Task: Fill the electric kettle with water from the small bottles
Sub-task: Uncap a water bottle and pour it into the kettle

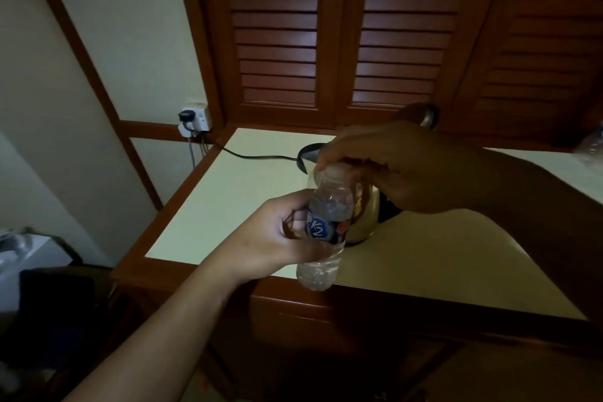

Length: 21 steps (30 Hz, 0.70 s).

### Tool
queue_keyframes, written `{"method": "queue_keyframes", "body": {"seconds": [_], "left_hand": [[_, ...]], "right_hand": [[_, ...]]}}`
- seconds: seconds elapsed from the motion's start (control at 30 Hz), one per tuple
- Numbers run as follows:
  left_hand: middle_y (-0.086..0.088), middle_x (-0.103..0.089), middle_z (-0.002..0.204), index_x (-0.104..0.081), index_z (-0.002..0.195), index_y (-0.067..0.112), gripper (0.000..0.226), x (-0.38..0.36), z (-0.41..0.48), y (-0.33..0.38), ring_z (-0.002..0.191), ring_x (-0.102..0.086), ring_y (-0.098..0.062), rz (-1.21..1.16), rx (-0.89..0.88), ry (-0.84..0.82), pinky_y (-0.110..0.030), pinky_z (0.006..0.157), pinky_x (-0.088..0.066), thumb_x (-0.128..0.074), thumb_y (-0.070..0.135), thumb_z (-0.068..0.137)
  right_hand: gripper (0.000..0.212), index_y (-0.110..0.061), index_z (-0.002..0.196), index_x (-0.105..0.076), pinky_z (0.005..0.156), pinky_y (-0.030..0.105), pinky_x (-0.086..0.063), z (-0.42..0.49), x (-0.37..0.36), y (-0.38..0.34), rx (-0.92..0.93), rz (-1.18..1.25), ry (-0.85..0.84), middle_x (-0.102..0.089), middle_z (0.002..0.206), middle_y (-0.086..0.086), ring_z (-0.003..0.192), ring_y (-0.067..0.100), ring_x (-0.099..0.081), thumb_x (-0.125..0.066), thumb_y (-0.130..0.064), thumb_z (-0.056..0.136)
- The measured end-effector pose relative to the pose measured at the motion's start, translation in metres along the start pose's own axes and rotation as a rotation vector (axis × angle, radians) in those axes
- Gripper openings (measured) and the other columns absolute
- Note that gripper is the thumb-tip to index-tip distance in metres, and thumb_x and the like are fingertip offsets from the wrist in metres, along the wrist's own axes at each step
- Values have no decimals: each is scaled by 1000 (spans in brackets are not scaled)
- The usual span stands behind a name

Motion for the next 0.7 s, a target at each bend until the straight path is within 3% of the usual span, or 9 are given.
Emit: {"method": "queue_keyframes", "body": {"seconds": [0.1,0.27,0.43,0.57,0.63,0.7], "left_hand": [[7,-80,112,-67,123,20,51,-9,6,1,107,-77,-13,-4,18,-43,-24,87,-59,-81,-10,84],[8,-78,120,-61,135,23,64,-21,11,0,112,-75,-13,-4,23,-69,-25,89,-60,-83,-8,83],[8,-78,118,-56,131,29,67,-28,13,-5,111,-76,-12,-15,30,-49,-23,86,-60,-84,-6,82],[-6,-79,116,-55,131,27,64,-28,16,-10,109,-77,-19,-22,30,11,-30,92,-60,-83,-6,84],[-3,-79,121,-53,137,23,66,-26,19,-12,114,-76,-22,-41,28,33,-39,99,-58,-85,-1,84],[0,-78,123,-53,138,24,68,-22,20,-11,115,-75,-21,-25,22,75,-38,98,-57,-87,6,83]], "right_hand": [[50,-24,131,-63,99,14,-43,-18,4,-3,-26,15,-10,-61,130,-11,119,-3,-53,-58,10,94],[49,-21,133,-64,106,32,-47,-43,1,-8,-50,38,66,-62,134,-6,126,9,-56,-58,9,94],[34,-24,128,-67,104,15,-41,-56,-7,-8,-149,53,193,-64,132,-11,123,3,-56,-65,-14,96],[30,-24,123,-67,94,10,-45,-63,-20,-5,-242,91,365,-66,124,-14,112,-2,-59,-69,-17,93],[29,-24,121,-66,95,12,-48,-69,-32,3,-350,204,439,-67,120,-14,110,-2,-63,-70,-19,92],[26,-20,116,-65,97,17,-51,-77,-46,11,-442,353,512,-70,114,-11,107,0,-67,-72,-17,91]]}}
Point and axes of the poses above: each hand's wrist, its own z-axis towards the middle knuckle, its own x-axis out of the back of the hand, y = z × x, the point moved 3 cm from there along z, towards the middle knuckle
